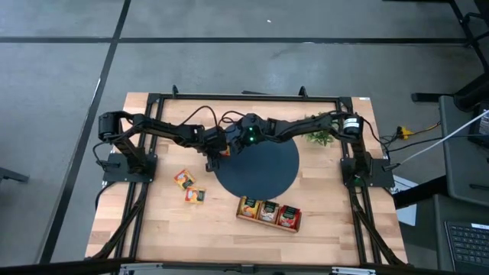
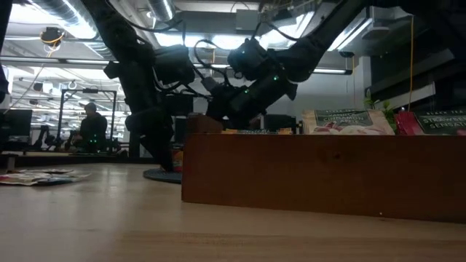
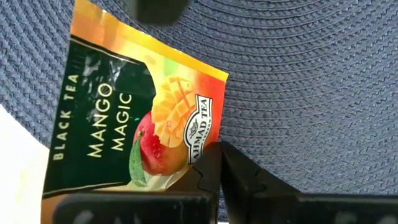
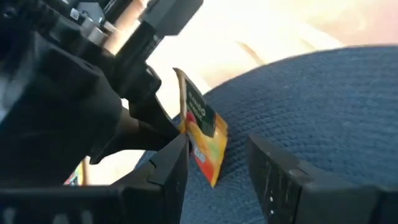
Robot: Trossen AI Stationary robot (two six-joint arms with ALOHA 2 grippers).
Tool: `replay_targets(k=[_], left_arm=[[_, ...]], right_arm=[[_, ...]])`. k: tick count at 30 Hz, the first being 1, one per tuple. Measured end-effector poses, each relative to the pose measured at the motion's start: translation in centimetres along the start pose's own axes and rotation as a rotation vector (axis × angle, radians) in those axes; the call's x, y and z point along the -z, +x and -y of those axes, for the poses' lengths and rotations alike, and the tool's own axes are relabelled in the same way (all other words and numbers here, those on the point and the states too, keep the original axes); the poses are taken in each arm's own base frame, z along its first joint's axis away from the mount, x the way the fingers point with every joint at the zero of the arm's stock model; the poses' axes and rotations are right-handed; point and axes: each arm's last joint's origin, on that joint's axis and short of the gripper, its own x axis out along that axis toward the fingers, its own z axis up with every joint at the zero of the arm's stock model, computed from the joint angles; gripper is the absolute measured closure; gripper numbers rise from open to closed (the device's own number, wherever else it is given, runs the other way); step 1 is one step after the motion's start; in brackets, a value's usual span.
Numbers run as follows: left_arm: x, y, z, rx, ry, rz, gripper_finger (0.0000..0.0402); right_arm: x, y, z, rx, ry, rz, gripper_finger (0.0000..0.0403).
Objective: Pick & Place Tea
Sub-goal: Put the yellow tea bag into the left section of the wooden organizer
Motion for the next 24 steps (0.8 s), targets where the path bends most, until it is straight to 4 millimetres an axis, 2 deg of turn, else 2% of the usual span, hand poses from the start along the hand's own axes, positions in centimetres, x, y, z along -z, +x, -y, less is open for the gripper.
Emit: replay_targets(k=[9, 13, 19, 24], left_arm=[[-0.07, 0.01, -0.02, -0.005, -0.002, 0.008, 0.0398], [-0.22, 0.01, -0.04, -0.007, -0.03, 0.023, 0.0398], [-0.32, -0.07, -0.06, -0.011, -0.042, 0.035, 0.0398], [-0.4, -0.39, -0.05, -0.011, -0.065, 0.045, 0.0398]], right_arm=[[0.14, 0.72, 0.15, -0.042, -0.001, 0.021, 0.0251], [0.14, 0.72, 0.15, -0.043, 0.05, 0.019, 0.0295], [0.16, 0.72, 0.16, -0.042, 0.073, 0.017, 0.0388], [0.17, 0.72, 0.16, -0.042, 0.073, 0.016, 0.0392]])
